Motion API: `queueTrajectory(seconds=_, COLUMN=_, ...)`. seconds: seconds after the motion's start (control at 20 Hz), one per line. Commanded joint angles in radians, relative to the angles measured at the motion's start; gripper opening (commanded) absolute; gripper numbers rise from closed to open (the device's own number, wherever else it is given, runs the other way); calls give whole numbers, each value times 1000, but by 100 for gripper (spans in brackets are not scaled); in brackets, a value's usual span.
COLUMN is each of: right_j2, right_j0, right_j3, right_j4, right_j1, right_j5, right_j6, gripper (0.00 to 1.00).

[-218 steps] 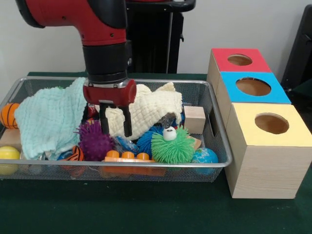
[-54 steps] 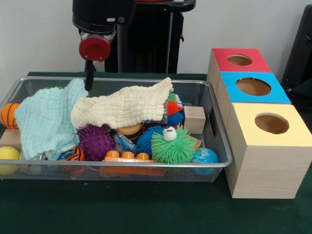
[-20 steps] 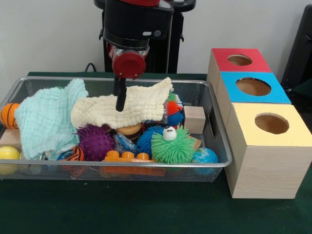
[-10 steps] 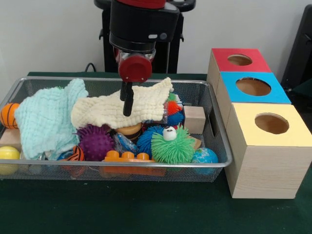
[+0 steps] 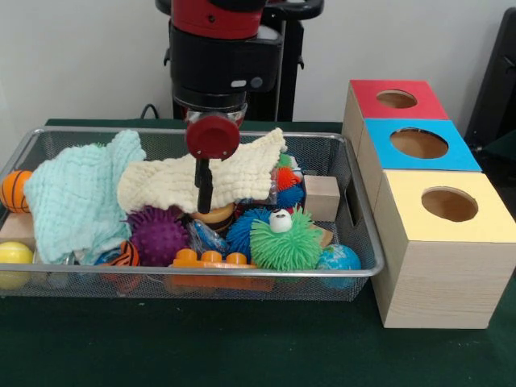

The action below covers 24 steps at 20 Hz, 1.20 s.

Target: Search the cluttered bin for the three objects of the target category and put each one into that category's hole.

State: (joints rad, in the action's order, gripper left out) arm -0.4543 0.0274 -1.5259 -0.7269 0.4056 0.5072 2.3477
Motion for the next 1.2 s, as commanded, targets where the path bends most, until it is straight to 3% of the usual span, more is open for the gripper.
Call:
queueTrajectory(seconds=0.05, right_j2=199, right_j0=66, right_j3=-13, right_j4=-7, right_j1=-59, right_j5=-94, right_j6=95, gripper=100)
queueTrajectory(seconds=0.35, right_j2=265, right_j0=116, right_j3=-24, right_j4=13, right_j1=-65, right_j5=-151, right_j6=69, gripper=100)
queueTrajectory(seconds=1.2, right_j2=242, right_j0=48, right_j3=-51, right_j4=-23, right_j1=-70, right_j5=-168, right_j6=205, gripper=100)
